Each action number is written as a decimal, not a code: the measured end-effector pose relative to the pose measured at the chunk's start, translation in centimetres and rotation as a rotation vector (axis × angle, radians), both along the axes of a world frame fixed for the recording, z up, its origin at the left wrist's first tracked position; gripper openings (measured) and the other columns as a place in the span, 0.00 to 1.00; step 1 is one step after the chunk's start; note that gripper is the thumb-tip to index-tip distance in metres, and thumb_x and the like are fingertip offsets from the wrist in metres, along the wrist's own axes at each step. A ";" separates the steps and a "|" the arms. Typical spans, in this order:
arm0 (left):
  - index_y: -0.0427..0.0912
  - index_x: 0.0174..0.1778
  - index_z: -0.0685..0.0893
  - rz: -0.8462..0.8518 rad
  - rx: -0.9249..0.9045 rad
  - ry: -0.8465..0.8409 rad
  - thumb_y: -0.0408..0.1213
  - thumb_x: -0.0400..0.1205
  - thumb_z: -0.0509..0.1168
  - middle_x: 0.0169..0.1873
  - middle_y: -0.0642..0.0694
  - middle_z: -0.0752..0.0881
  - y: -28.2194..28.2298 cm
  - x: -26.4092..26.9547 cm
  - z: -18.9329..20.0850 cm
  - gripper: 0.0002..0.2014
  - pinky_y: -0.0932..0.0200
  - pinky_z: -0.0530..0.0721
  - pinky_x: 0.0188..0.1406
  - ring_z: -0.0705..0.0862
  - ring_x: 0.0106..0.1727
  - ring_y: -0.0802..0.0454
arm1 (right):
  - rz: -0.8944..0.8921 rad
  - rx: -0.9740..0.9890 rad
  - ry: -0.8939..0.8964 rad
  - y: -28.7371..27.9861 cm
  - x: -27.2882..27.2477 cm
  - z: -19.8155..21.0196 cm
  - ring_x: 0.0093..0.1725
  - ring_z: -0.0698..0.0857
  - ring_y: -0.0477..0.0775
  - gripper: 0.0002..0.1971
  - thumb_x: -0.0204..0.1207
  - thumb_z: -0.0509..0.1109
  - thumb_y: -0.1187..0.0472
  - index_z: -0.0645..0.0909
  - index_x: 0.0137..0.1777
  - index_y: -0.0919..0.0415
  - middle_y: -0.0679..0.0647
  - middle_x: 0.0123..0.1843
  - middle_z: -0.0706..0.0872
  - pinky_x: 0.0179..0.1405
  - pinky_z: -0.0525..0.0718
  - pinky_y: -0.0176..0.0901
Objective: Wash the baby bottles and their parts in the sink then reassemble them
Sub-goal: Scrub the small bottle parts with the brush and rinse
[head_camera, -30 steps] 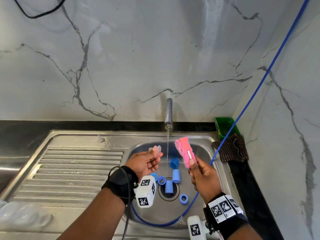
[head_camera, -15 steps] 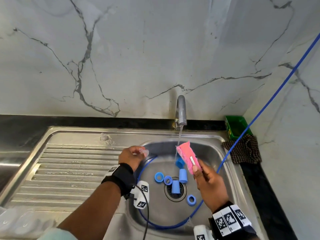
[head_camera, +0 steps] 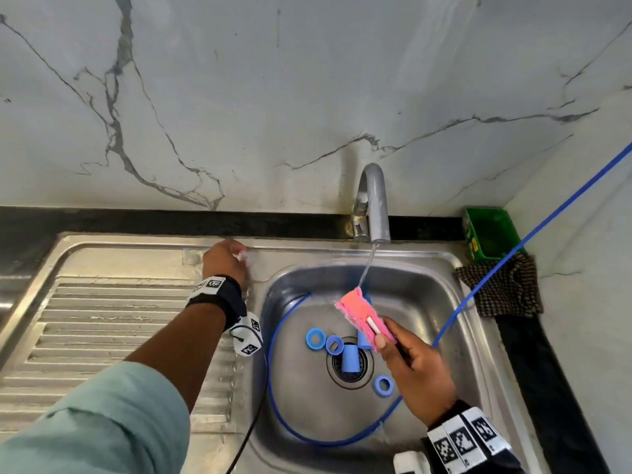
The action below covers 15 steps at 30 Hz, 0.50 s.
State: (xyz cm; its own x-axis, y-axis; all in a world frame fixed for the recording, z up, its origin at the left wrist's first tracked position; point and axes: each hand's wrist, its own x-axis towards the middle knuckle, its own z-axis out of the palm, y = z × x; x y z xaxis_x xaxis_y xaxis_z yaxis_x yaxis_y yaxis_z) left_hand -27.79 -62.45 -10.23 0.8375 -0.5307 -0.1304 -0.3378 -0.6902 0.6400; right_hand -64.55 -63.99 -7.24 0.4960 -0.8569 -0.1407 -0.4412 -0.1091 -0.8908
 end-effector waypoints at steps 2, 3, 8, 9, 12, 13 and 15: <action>0.44 0.47 0.90 0.001 0.000 -0.001 0.28 0.81 0.67 0.47 0.40 0.90 -0.3 0.4 -0.5 0.08 0.60 0.74 0.46 0.84 0.45 0.43 | -0.003 0.019 0.004 -0.2 0.0 -0.4 0.42 0.88 0.67 0.20 0.80 0.66 0.41 0.81 0.71 0.36 0.59 0.43 0.91 0.35 0.84 0.47; 0.44 0.48 0.90 -0.008 0.003 0.000 0.28 0.81 0.67 0.48 0.41 0.91 -0.3 0.4 -0.6 0.08 0.60 0.74 0.47 0.84 0.45 0.44 | 0.001 0.021 0.003 -0.3 0.0 -0.5 0.42 0.88 0.66 0.20 0.80 0.66 0.41 0.81 0.71 0.36 0.58 0.43 0.91 0.35 0.85 0.47; 0.44 0.58 0.88 0.004 -0.030 0.013 0.33 0.79 0.73 0.55 0.39 0.89 0.5 0.2 -0.7 0.12 0.52 0.83 0.60 0.88 0.56 0.37 | 0.018 -0.009 -0.007 -0.5 -0.4 -0.1 0.26 0.78 0.51 0.17 0.81 0.65 0.41 0.79 0.69 0.30 0.55 0.35 0.88 0.27 0.81 0.46; 0.44 0.61 0.87 0.009 -0.043 0.012 0.33 0.78 0.74 0.58 0.39 0.89 0.7 -0.1 -0.5 0.15 0.50 0.84 0.63 0.87 0.58 0.37 | 0.023 -0.030 -0.010 -0.5 -0.6 0.1 0.25 0.75 0.45 0.17 0.82 0.65 0.42 0.80 0.70 0.32 0.51 0.32 0.86 0.26 0.79 0.42; 0.45 0.66 0.84 0.011 -0.099 -0.043 0.33 0.77 0.76 0.66 0.41 0.83 1.4 -2.2 0.4 0.21 0.47 0.81 0.70 0.83 0.65 0.39 | 0.027 -0.070 -0.007 -0.5 -1.5 1.1 0.26 0.75 0.40 0.18 0.84 0.66 0.48 0.81 0.72 0.42 0.36 0.30 0.83 0.28 0.74 0.29; 0.46 0.65 0.84 0.001 -0.133 -0.054 0.33 0.76 0.76 0.66 0.42 0.83 1.6 -3.4 0.9 0.20 0.47 0.80 0.70 0.82 0.66 0.40 | 0.032 -0.082 -0.004 -0.5 -1.9 1.5 0.27 0.77 0.40 0.17 0.84 0.66 0.49 0.81 0.72 0.40 0.33 0.31 0.84 0.29 0.75 0.28; 0.45 0.58 0.85 -0.057 -0.221 -0.051 0.32 0.75 0.77 0.58 0.45 0.86 1.9 -6.3 1.2 0.16 0.49 0.82 0.65 0.85 0.59 0.42 | 0.032 -0.114 -0.014 -0.3 -2.9 2.1 0.34 0.84 0.38 0.16 0.83 0.65 0.46 0.79 0.69 0.30 0.31 0.39 0.87 0.35 0.80 0.30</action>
